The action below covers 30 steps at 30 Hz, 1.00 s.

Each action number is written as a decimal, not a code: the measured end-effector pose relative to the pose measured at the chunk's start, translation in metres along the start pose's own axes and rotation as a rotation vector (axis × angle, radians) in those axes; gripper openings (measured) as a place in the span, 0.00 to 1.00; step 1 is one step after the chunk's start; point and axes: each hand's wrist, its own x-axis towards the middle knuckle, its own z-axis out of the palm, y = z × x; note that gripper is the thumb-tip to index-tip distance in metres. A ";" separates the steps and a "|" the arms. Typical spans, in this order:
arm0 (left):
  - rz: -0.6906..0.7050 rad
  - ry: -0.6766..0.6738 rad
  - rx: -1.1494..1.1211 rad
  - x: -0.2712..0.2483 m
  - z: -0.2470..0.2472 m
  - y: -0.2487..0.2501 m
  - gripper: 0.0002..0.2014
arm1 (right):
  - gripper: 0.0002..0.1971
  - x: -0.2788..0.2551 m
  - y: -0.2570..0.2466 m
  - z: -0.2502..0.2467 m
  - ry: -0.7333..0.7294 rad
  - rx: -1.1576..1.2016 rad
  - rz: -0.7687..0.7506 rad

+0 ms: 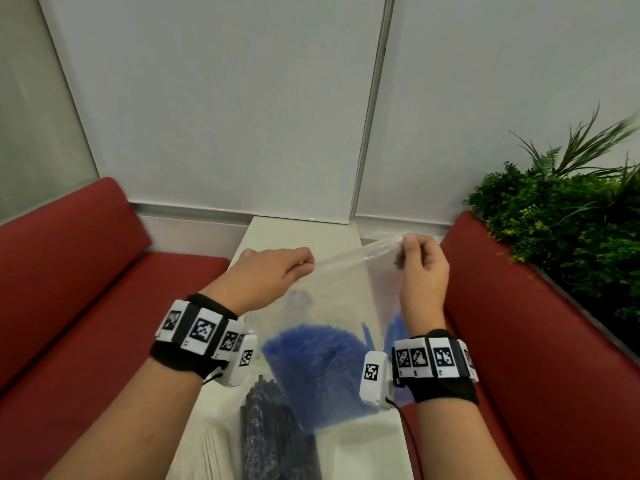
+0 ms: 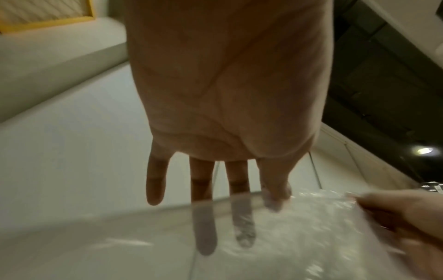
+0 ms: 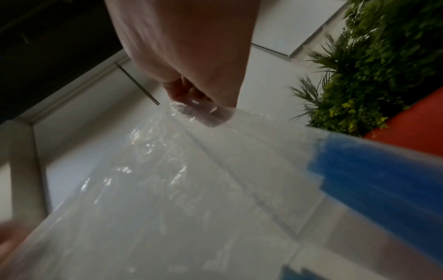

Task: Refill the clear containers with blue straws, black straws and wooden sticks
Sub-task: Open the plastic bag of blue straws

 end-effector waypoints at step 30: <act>-0.237 -0.091 -1.302 0.016 0.078 0.041 0.09 | 0.20 -0.034 0.019 0.006 -0.514 -0.172 0.696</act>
